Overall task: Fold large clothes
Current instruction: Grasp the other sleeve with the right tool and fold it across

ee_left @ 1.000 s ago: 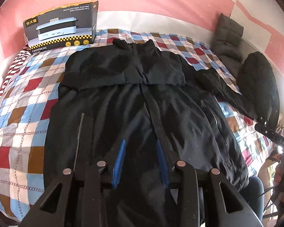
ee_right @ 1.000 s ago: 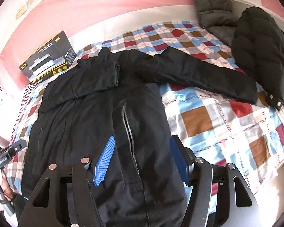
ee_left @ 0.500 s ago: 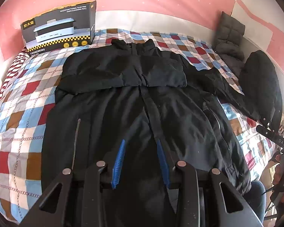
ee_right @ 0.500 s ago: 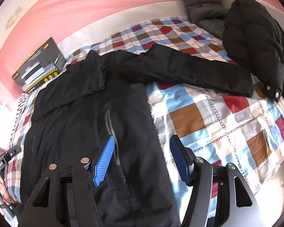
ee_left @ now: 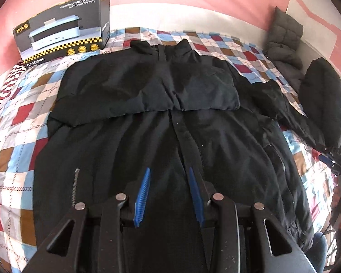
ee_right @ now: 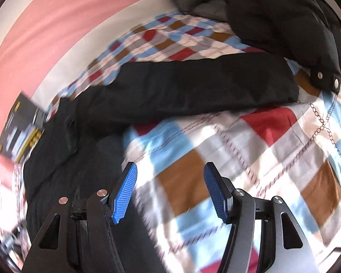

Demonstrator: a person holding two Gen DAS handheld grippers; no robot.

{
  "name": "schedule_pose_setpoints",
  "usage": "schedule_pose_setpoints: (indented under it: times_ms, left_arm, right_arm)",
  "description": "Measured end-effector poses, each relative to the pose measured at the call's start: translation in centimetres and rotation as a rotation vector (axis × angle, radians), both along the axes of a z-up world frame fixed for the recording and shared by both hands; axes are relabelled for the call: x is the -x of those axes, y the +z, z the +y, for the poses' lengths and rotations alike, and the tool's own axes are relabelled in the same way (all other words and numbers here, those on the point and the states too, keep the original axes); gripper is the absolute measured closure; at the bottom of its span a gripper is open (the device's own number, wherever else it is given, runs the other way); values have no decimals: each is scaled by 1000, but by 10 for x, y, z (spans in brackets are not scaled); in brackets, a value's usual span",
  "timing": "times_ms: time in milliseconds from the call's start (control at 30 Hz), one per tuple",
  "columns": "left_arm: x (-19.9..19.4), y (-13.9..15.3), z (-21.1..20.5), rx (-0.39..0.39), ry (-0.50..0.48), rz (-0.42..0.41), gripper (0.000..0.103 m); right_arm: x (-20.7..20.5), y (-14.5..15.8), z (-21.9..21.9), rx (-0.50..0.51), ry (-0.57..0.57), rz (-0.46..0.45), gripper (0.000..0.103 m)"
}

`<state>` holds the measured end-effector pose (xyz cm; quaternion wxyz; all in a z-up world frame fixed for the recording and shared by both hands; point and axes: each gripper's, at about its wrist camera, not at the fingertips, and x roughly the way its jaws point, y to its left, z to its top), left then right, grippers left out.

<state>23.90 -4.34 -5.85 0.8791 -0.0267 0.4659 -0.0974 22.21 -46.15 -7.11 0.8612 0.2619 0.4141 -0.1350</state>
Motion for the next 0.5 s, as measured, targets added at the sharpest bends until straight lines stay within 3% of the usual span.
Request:
schedule_pose_setpoints:
  times_ms: [300, 400, 500]
  left_arm:
    - [-29, -28, -1, -27, 15, 38, 66]
    - [-36, -36, 1, -33, 22, 48, 66]
    - [-40, -41, 3, -41, 27, 53, 66]
  right_arm:
    - [-32, -37, -78, -142, -174, -5, 39]
    - [-39, -55, -102, -232, -232, -11, 39]
    - [-44, -59, -116, -263, -267, -49, 39]
